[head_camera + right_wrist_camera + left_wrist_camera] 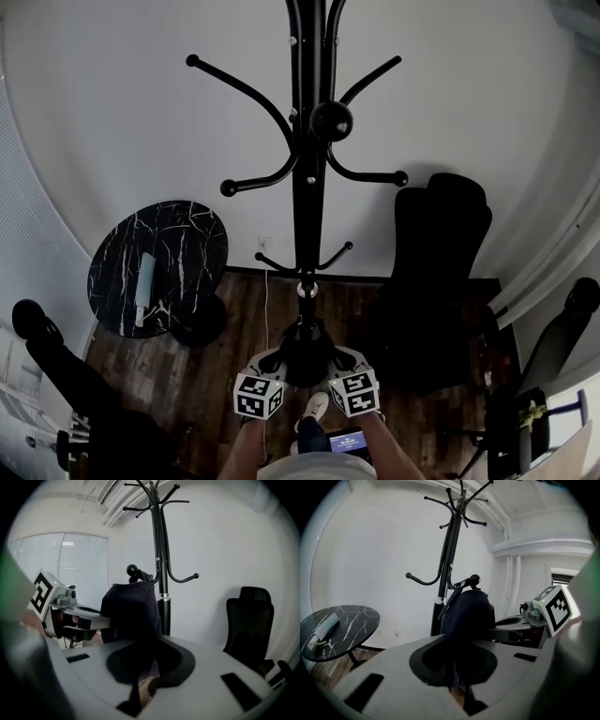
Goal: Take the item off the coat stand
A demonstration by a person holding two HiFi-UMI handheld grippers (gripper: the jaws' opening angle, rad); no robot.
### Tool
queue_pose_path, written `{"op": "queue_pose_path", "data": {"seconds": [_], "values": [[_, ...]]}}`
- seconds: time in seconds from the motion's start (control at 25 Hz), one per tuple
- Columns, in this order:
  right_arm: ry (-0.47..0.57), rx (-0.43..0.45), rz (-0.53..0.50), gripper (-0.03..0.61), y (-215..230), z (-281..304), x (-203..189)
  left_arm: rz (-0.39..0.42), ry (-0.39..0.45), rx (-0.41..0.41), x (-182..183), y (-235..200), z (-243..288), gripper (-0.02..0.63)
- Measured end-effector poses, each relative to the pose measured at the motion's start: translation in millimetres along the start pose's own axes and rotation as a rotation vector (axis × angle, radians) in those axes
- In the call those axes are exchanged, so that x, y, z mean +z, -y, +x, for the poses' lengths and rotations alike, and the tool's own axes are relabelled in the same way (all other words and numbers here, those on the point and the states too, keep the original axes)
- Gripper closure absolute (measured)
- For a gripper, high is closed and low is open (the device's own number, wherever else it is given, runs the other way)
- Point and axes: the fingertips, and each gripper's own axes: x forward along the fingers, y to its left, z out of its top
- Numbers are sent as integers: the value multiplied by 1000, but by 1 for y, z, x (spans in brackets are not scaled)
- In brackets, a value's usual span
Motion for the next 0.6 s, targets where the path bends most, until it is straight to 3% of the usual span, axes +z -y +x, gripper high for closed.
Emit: {"op": "queue_pose_path", "data": {"seconds": [0.6], "values": [[42, -5, 5, 551, -9, -25, 11, 11, 42, -7, 13, 16, -23, 584]]}}
